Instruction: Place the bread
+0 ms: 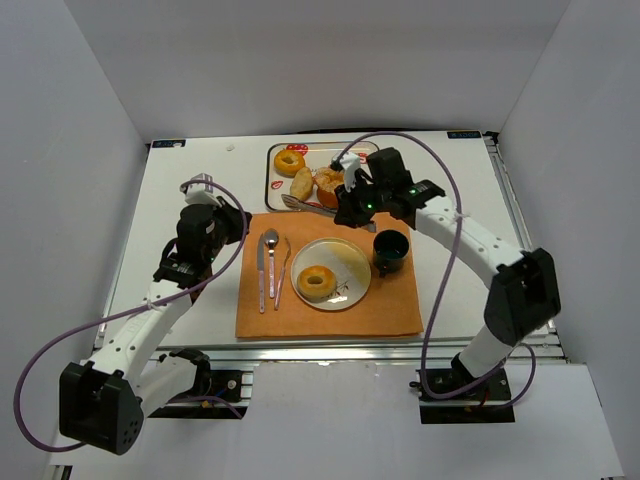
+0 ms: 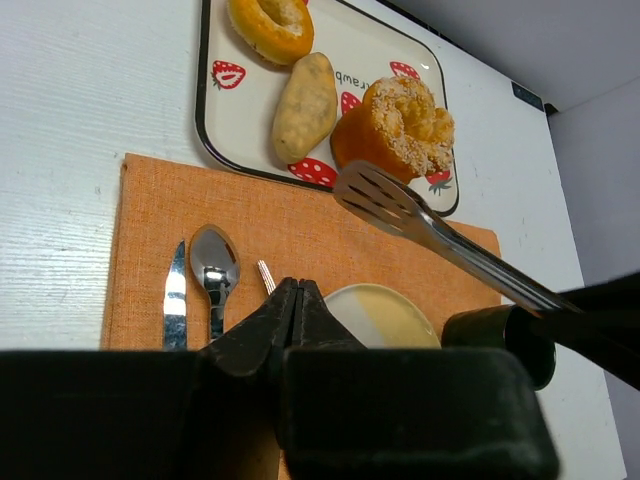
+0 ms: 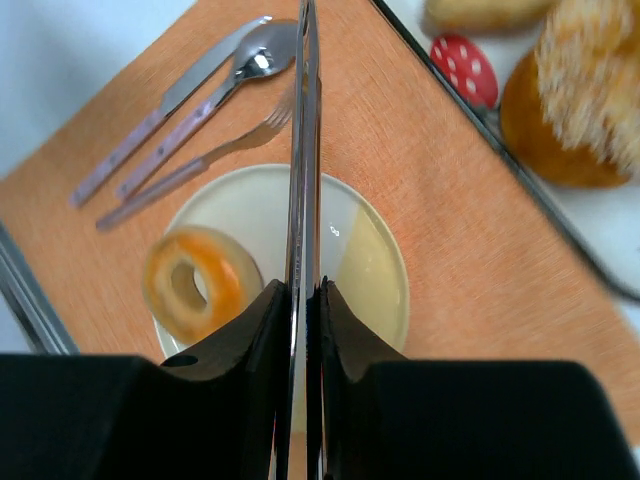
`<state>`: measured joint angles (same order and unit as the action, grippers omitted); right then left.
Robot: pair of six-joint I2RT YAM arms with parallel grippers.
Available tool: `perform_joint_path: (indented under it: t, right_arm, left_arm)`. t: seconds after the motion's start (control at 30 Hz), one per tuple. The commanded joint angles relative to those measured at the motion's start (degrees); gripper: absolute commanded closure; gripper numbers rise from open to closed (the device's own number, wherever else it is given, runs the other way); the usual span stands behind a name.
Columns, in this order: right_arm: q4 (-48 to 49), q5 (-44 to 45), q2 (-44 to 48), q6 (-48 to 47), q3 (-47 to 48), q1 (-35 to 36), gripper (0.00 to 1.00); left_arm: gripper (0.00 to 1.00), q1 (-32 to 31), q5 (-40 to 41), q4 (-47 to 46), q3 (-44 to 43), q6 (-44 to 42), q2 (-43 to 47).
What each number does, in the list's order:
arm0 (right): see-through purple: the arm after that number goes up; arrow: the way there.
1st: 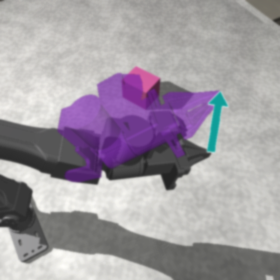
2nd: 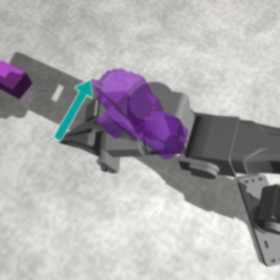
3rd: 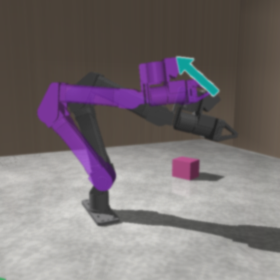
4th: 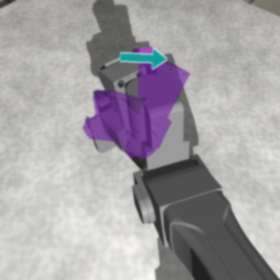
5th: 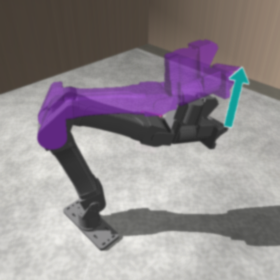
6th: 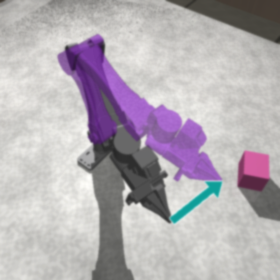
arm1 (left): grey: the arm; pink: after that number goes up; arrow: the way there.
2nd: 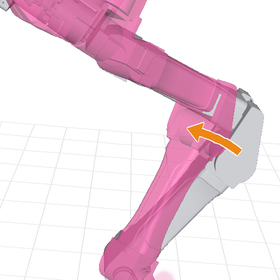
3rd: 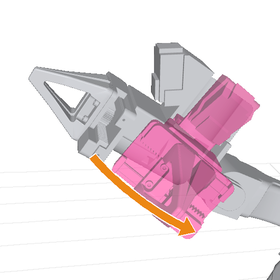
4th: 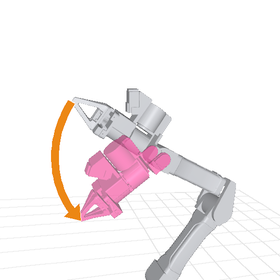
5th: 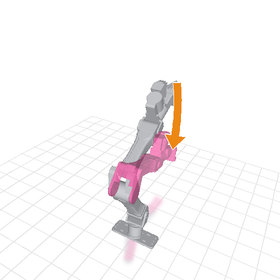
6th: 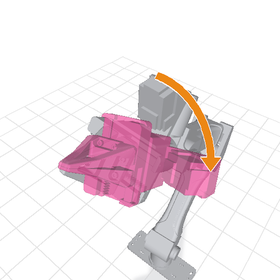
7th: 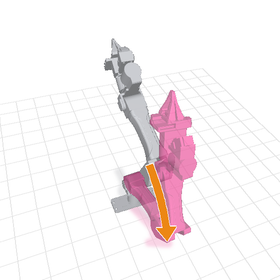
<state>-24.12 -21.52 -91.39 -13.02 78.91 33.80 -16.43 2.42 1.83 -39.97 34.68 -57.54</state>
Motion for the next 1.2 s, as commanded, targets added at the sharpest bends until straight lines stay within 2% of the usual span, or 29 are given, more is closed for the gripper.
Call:
perform_joint_path:
  t: [0.0, 0.03, 0.1, 0.2, 0.37, 0.47, 1.17]
  right_arm:
    - [6.54, 6.12, -2.38, 23.54, 2.82, -0.31, 1.0]
    - [6.45, 6.57, -3.78, 25.91, 3.0, -0.32, 1.0]
    - [6.71, 4.05, -5.45, 31.37, 2.91, -1.1, 0.82]
    - [8.29, 1.66, -7.03, 37.86, 2.39, -2.42, 0.73]
    - [10.05, 1.13, -10.03, 43.77, 3.09, -3.83, 0.66]
    - [10.5, -0.45, -12.48, 46.58, 3.96, -4.53, 0.55]
    - [14.28, -4.32, -15.66, 59.33, 1.24, -7.08, 0.52]
  left_arm:
    - [0.87, 0.43, 0.75, 0.72, -0.47, 0.65, 2.17]
    - [0.85, 0.43, 1.27, 0.98, -0.29, 1.0, 2.43]
    - [0.78, 0.43, 1.71, 1.25, -0.03, 1.36, 2.78]
    - [0.71, 0.43, 2.42, 1.6, 0.5, 2.06, 2.96]
    - [0.7, 0.43, 2.77, 2.22, 0.42, 2.59, 2.7]
    - [0.69, 0.43, 3.03, 2.74, -0.11, 2.5, 2.26]
    - [0.69, 0.43, 3.65, 4.68, -1.61, 2.41, 1.29]
